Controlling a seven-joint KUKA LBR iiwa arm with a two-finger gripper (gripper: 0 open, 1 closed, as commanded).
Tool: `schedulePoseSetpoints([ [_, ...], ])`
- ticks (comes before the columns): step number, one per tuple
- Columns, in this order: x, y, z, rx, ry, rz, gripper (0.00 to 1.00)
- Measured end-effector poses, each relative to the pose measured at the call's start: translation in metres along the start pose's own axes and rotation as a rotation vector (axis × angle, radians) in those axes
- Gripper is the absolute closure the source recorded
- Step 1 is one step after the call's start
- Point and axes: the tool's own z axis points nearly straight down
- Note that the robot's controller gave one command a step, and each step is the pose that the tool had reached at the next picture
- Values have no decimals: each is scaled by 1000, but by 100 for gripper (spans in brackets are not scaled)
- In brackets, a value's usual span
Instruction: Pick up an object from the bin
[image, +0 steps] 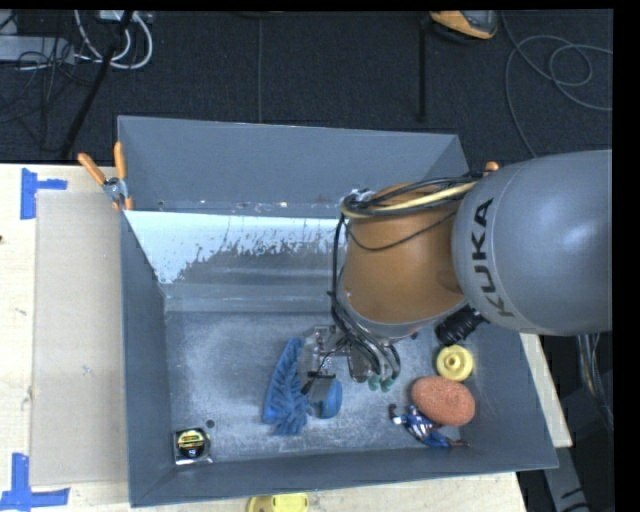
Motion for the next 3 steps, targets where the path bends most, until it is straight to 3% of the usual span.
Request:
schedulePoseSetpoints([
  [1, -18, 19, 1, 0, -2, 22, 0],
  [2, -19, 21, 2, 0, -2, 23, 0],
  [3, -11, -3, 41, -3, -8, 38, 0],
])
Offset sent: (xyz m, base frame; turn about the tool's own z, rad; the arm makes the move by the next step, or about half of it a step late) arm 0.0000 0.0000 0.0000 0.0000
